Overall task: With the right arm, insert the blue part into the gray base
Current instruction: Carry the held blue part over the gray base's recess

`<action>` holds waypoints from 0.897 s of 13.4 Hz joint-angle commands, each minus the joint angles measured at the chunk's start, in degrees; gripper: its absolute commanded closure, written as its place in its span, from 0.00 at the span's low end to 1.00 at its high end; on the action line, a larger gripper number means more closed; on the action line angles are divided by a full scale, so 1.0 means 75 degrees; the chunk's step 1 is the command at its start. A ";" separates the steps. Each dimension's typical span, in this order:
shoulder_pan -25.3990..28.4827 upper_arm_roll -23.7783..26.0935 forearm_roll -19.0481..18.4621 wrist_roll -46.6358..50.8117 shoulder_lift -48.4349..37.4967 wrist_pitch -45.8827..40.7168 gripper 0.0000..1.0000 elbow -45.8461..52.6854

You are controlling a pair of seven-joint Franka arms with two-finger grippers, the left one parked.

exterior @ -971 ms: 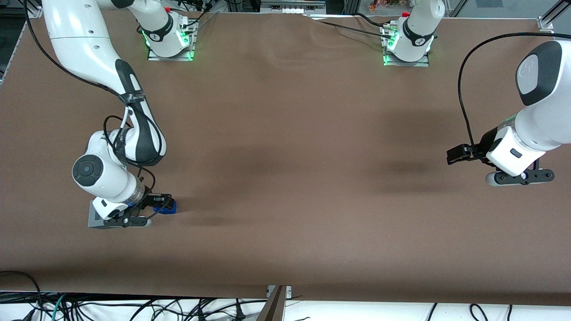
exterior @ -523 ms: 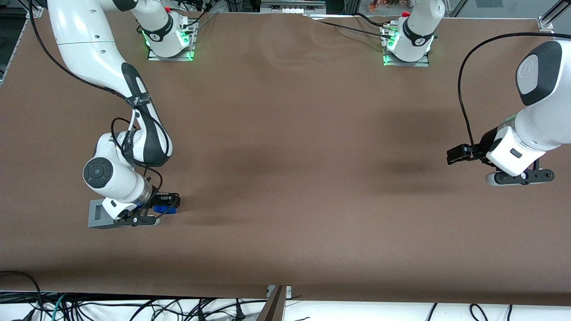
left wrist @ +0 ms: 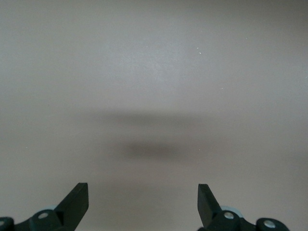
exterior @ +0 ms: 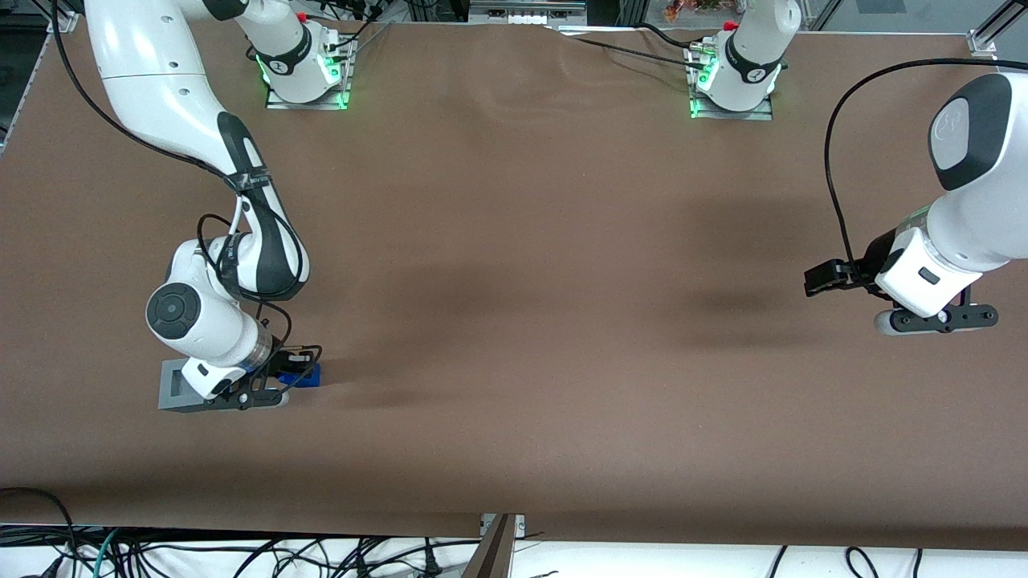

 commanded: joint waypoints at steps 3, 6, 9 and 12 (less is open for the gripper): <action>-0.0368 -0.0057 0.0047 -0.0889 -0.0592 -0.1069 0.76 0.0419; -0.0908 -0.0069 0.0035 -0.2037 -0.0721 -0.1692 0.76 0.0819; -0.1318 -0.0115 0.0023 -0.2882 -0.0827 -0.1822 0.76 0.0843; -0.1577 -0.0186 0.0023 -0.3177 -0.0746 -0.1624 0.76 0.0890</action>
